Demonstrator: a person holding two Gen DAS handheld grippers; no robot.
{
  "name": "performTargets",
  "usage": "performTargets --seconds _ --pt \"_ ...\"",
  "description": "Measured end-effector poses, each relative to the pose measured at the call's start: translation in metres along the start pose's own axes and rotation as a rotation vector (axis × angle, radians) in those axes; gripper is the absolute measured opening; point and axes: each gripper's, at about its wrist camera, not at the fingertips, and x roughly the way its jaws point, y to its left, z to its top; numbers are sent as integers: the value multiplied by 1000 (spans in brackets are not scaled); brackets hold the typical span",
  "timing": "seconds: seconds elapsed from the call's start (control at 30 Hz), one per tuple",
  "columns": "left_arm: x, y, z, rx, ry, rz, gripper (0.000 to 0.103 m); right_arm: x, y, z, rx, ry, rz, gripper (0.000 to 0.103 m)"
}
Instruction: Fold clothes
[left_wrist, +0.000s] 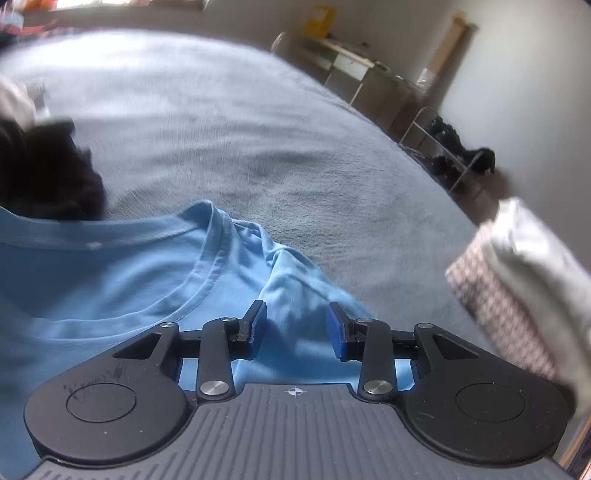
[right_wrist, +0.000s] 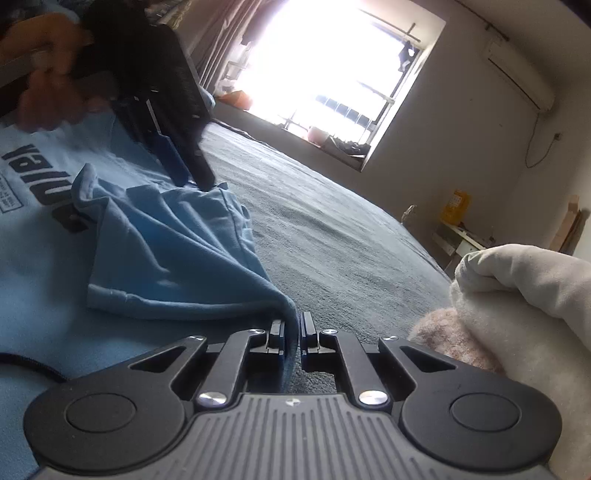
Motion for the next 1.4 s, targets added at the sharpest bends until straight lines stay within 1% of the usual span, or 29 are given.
performTargets --seconds 0.03,0.1,0.23,0.3,0.33,0.37,0.43,0.53,0.6,0.67,0.73,0.8,0.87,0.93,1.03,1.1,1.23,1.3,1.4 --pt "8 4 5 -33 16 -12 35 1 1 0 -8 0 -1 8" --pt "19 10 12 -90 44 -1 35 1 1 -1 -8 -1 4 8" --pt "17 15 21 -116 34 8 36 3 -10 -1 57 6 35 8" --pt "11 16 26 -106 12 23 38 3 -13 -2 76 10 44 8" --pt "11 16 28 -96 9 28 41 3 -12 -2 71 10 42 8" --pt "15 16 29 -94 20 30 43 2 -12 -2 69 9 41 8" --pt "22 15 32 -89 45 36 45 1 -11 -2 66 7 39 8" --pt "36 9 30 -62 120 26 44 -2 -12 -4 77 3 42 8" --pt "36 6 29 -57 127 11 43 -3 -14 -4 85 0 43 8" --pt "30 7 30 -80 117 -37 37 -5 -15 -4 90 -2 42 8" --pt "28 6 32 -93 118 -79 33 -6 -15 -5 91 -3 40 8" --pt "30 2 33 -86 131 -82 29 -8 -16 -5 94 -5 38 8" --pt "34 0 33 -81 145 -78 13 -9 -18 -5 105 -5 32 8" --pt "39 -1 34 -91 142 -92 6 -10 -20 -5 116 -6 26 8" --pt "41 -3 37 -103 103 -126 3 -12 -23 -6 132 -6 18 8" --pt "43 -3 41 -116 59 -140 3 -13 -24 -6 143 -7 12 8" --pt "53 5 50 -195 -3 -196 3 -14 -25 -6 151 3 -1 8" --pt "63 6 53 -206 -13 -207 3 -13 -26 -6 158 13 -2 8" --pt "82 5 54 -210 0 -204 3 -12 -29 -7 179 37 -1 8"
